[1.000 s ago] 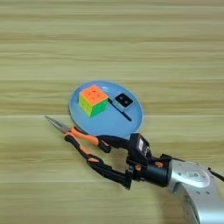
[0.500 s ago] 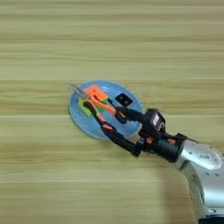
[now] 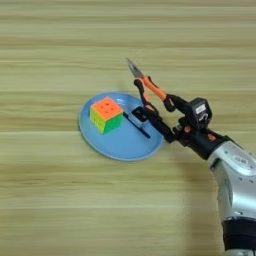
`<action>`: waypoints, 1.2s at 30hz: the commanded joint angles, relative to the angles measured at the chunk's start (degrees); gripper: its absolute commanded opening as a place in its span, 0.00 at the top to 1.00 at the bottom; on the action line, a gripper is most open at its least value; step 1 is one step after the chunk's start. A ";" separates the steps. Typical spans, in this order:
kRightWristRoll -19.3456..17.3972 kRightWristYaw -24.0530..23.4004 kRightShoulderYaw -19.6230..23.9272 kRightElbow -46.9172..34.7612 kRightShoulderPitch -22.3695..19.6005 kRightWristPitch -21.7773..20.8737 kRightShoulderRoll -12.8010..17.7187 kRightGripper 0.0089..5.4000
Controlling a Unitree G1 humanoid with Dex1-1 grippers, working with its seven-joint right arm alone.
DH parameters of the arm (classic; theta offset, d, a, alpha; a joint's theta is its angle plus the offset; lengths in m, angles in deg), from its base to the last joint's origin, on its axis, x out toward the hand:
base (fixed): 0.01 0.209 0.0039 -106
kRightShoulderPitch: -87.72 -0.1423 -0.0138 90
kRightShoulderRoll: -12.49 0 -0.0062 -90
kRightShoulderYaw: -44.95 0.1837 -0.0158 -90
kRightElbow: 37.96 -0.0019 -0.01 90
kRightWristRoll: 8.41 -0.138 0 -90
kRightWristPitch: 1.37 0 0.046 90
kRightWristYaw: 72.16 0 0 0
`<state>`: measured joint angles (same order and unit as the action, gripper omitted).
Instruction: Move the objects on the table
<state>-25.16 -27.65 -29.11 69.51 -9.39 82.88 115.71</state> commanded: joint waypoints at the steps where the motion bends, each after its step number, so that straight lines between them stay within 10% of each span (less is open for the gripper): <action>1: 2.57 -3.95 2.13 2.63 -6.11 -2.60 4.59 0.36; 11: 6.61 -5.62 3.59 19.70 -9.25 -10.05 8.66 0.36; 36: 8.99 -3.40 0.64 36.31 -9.75 -17.01 7.73 0.29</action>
<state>-16.57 -30.42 -28.28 106.99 -16.56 66.45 120.38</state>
